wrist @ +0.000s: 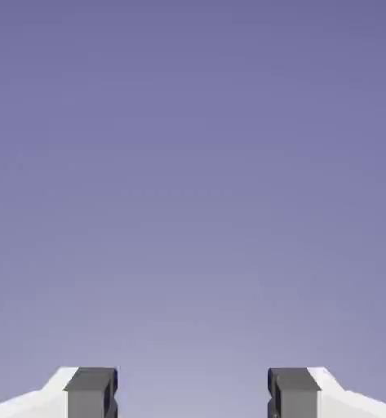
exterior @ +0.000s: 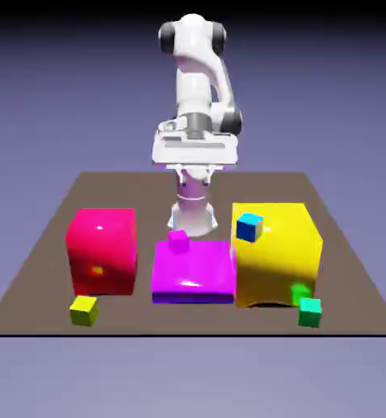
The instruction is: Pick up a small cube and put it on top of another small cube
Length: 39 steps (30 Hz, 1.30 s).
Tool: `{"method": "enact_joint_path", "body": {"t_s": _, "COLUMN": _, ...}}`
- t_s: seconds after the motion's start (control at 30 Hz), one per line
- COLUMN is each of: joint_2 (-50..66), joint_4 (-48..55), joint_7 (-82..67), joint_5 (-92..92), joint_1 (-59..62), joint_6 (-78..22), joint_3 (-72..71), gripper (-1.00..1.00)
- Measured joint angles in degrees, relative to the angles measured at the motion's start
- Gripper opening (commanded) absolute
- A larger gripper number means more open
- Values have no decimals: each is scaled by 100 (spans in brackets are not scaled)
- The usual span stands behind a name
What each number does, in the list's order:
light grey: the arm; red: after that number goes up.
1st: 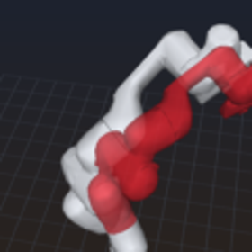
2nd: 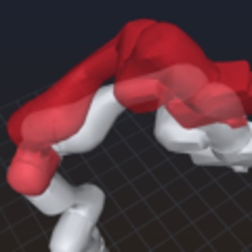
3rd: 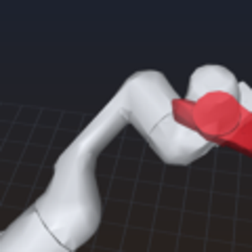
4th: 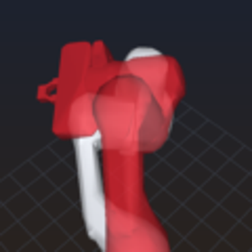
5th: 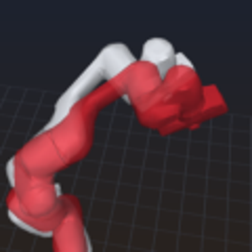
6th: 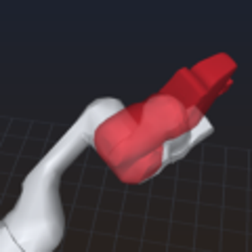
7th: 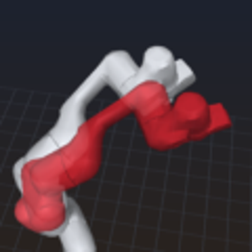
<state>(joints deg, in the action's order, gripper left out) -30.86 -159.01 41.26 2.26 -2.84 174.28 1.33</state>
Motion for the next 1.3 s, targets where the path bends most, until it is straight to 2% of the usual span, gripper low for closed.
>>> {"method": "enact_joint_path", "body": {"t_s": 1.3, "joint_2": 6442, "joint_4": 6434, "joint_7": -9717, "joint_5": 4660, "joint_1": -4924, "joint_6": -3378, "joint_3": 2756, "gripper": 0}}
